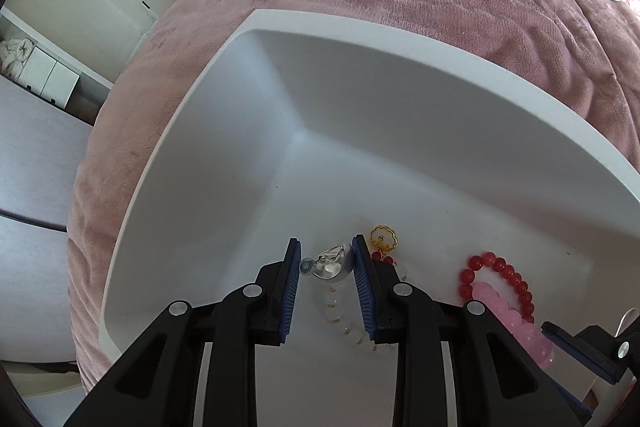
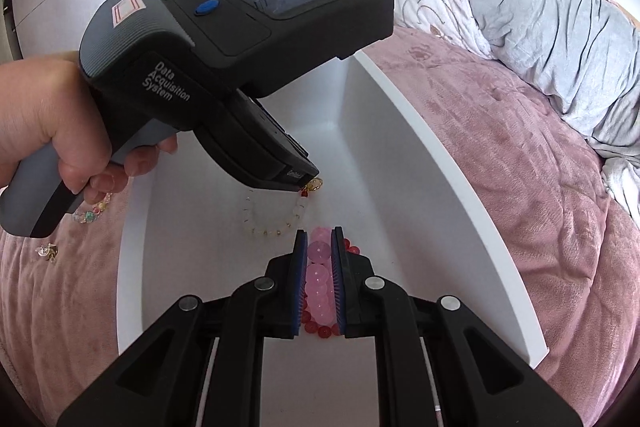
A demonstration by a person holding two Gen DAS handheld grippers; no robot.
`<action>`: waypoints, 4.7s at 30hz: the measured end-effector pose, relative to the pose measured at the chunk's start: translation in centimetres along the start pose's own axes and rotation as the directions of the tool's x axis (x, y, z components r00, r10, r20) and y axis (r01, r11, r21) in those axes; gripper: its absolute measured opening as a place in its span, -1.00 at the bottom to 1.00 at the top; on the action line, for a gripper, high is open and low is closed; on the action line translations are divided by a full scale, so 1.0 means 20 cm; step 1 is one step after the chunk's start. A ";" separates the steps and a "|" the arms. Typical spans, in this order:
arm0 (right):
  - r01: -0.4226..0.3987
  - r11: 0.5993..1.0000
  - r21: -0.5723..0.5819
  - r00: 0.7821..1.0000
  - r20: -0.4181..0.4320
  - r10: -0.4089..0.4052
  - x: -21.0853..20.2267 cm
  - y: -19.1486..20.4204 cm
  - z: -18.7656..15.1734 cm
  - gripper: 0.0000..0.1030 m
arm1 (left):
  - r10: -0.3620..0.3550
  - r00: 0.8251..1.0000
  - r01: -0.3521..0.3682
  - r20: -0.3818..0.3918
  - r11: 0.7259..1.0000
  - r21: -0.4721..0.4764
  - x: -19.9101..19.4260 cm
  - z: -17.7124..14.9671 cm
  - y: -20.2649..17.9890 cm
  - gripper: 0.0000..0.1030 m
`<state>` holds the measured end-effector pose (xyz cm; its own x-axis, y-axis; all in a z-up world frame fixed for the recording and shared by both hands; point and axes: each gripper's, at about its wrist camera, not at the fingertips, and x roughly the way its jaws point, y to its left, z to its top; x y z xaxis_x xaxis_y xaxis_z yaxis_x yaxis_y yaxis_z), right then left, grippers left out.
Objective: Organize jewelry
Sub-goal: 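Carry charm and pink bracelet into the white box and open both tools, then move both tools back toward the multicolour bracelet on the bed, then grasp the silver flower charm with left tool while right tool grasps multicolour bracelet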
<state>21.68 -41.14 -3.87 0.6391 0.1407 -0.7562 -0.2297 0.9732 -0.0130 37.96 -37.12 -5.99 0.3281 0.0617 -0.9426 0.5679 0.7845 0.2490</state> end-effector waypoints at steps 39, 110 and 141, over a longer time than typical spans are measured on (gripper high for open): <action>0.036 0.996 -0.086 0.964 0.267 -0.012 -0.48 0.47 0.23 0.90 | 0.150 0.792 0.087 0.591 0.932 -0.353 -1.03 -1.00 0.90 0.78; -0.258 0.966 -0.015 0.965 -0.050 0.257 0.47 1.07 -0.01 -0.63 | -0.099 0.843 0.232 0.528 0.954 -0.191 -0.08 -1.80 0.88 -0.66; -0.339 0.941 0.001 0.940 -0.042 0.339 0.31 1.01 -0.01 -0.82 | -0.038 0.920 0.141 0.390 0.961 -0.239 -0.10 -1.78 0.79 -0.54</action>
<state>20.77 -20.66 -8.95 0.4920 0.4547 -0.7425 -0.4322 0.8678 0.2451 19.38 -2.90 -8.11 0.5749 -0.2134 -0.7899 0.4110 0.9101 0.0533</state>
